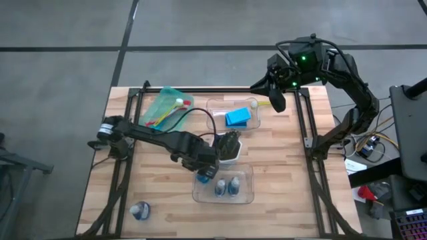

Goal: Pick & Place Kitchen Sink Supplies
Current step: Put the blue dishwashing liquid bottle into the bottom transparent bin

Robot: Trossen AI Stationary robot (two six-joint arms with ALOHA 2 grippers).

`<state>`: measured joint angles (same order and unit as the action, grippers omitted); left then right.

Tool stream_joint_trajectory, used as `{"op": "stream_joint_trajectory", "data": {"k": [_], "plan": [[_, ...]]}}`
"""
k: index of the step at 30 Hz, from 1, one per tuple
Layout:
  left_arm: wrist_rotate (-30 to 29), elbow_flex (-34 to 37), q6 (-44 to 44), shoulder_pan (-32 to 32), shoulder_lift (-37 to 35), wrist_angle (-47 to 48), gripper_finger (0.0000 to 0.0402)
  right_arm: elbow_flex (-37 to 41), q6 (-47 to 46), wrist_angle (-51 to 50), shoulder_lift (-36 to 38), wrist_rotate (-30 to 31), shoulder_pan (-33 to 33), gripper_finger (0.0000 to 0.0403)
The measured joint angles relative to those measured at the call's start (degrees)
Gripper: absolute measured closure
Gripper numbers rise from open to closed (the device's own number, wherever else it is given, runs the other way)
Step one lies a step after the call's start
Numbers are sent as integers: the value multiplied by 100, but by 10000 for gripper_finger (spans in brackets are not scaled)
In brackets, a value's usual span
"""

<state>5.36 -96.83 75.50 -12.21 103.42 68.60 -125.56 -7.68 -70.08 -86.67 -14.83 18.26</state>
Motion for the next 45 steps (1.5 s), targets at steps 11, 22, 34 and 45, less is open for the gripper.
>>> {"op": "stream_joint_trajectory", "data": {"k": [11,22,34,45], "plan": [[9,0,7,-2,-60,-165,183,0,34,0,0,0,0,346],[305,-263,-89,-7,-132,-48,173,0,33,0,0,2,0,346],[524,-255,91,-194,-1012,252,172,8,39,-4,0,1,0,346],[428,-242,1588,-1594,-1811,1189,172,11,192,-17,0,0,1,346]]}}
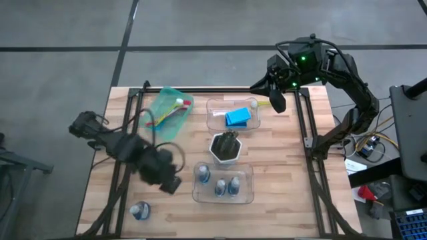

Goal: Pick & Place Kitchen Sink Supplies
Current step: Put the blue dishwashing liquid bottle into the bottom transparent bin

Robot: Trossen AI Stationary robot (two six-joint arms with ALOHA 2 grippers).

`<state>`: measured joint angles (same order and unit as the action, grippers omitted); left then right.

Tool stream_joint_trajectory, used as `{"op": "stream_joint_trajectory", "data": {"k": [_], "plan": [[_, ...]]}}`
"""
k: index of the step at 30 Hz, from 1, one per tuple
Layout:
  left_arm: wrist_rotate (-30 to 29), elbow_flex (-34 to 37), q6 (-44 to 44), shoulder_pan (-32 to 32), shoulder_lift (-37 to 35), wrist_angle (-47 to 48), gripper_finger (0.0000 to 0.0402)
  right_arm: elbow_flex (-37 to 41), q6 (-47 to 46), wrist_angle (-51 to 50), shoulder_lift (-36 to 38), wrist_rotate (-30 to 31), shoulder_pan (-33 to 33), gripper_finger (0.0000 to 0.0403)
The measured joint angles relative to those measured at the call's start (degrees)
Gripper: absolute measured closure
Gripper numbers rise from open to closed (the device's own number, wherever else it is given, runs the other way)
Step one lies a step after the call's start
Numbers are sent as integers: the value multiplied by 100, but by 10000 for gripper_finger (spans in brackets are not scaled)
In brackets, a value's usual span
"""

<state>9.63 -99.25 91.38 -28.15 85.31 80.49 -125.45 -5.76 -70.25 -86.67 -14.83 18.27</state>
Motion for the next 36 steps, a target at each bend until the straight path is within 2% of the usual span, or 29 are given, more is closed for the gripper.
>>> {"op": "stream_joint_trajectory", "data": {"k": [7,14,36], "plan": [[81,6,1263,-1129,-117,524,175,0,49,3,0,0,1,346],[-85,67,1950,-1957,-20,658,179,0,90,12,0,0,1,346],[-74,1172,2902,-2754,-2,136,163,225,-52,30,4,-13,-1,346]]}}
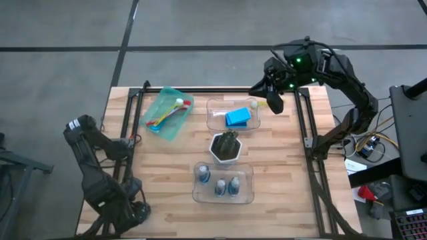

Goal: Pick & Place Kitchen Sink Supplies
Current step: Put the blue dishwashing liquid bottle into the bottom transparent bin

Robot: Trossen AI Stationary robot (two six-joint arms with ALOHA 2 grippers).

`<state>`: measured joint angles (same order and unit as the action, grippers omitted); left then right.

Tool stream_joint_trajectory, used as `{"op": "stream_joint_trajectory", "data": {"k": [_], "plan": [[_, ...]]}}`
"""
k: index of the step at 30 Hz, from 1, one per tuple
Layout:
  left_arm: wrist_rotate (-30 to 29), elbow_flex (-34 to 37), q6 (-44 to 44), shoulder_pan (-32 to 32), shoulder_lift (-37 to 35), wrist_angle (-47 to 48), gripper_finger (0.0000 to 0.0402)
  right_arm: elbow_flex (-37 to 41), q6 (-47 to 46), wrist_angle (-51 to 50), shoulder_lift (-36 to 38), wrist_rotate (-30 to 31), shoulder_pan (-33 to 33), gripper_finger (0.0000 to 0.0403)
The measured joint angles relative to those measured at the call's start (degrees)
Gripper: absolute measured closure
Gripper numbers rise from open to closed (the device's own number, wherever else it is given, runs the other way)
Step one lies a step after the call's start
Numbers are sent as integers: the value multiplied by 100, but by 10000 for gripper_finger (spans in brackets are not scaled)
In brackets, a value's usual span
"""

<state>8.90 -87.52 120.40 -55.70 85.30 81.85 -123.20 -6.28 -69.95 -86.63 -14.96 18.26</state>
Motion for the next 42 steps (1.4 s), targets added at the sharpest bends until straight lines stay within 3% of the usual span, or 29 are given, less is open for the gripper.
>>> {"op": "stream_joint_trajectory", "data": {"k": [5,9,29,35,42], "plan": [[-156,407,83,-36,0,-972,163,178,-15,-12,-4,0,0,346],[61,720,127,-40,-25,-1393,163,193,-17,3,-4,-2,0,346],[-178,488,82,-40,-210,-1125,163,191,-83,31,-4,-2,0,346],[20,474,70,-68,-210,-601,163,191,-133,141,-9,-2,0,346],[-255,682,75,-65,-210,-676,162,193,-153,161,-11,-2,-2,346]]}}
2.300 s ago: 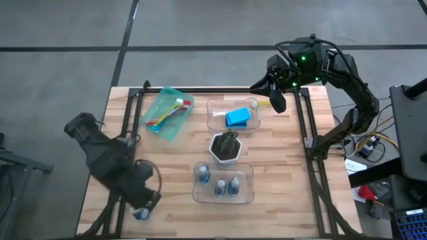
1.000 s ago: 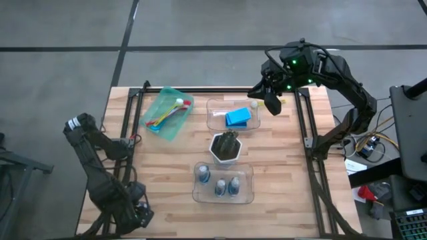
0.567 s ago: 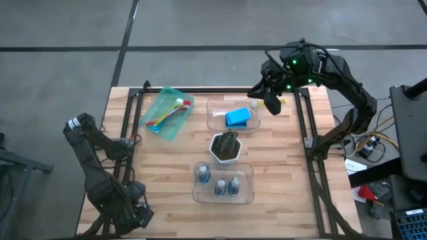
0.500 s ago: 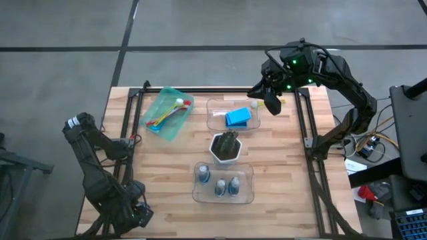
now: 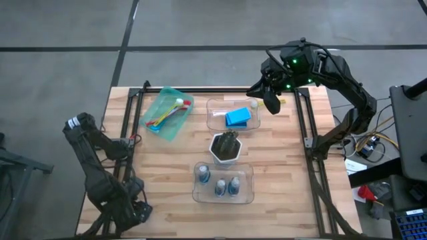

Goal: Pick & Place Kitchen Sink Supplies
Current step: Put the blue dishwashing liquid bottle into the bottom transparent bin

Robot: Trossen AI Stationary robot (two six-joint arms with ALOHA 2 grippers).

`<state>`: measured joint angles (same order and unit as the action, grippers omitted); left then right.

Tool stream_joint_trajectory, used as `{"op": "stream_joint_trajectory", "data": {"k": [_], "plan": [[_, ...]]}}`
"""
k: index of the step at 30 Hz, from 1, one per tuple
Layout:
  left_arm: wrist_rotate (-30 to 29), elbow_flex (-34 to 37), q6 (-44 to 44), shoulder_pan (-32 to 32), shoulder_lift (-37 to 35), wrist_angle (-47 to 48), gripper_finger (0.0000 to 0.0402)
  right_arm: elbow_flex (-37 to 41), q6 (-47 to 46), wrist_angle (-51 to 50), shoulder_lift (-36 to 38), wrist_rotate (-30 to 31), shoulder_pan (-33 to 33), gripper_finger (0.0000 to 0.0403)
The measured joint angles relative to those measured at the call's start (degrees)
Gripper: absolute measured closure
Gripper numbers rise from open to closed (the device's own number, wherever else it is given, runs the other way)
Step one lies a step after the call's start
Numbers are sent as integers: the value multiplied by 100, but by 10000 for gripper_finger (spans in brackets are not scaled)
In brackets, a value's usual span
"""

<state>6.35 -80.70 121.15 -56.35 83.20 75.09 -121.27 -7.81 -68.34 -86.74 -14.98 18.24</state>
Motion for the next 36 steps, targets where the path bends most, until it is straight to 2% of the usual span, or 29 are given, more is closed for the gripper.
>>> {"op": "stream_joint_trajectory", "data": {"k": [13,17,22,28,36], "plan": [[118,796,15,-8,2,-1141,151,0,-13,6,0,-4,0,346],[472,948,48,-8,7,-1269,156,0,-13,12,0,-4,0,346],[429,955,50,-8,7,-1307,166,0,-13,12,0,-4,0,346],[426,954,39,-8,7,-1463,200,0,-13,12,-2,-4,0,346],[389,858,31,-6,7,-1468,276,0,-11,12,-4,-4,0,346]]}}
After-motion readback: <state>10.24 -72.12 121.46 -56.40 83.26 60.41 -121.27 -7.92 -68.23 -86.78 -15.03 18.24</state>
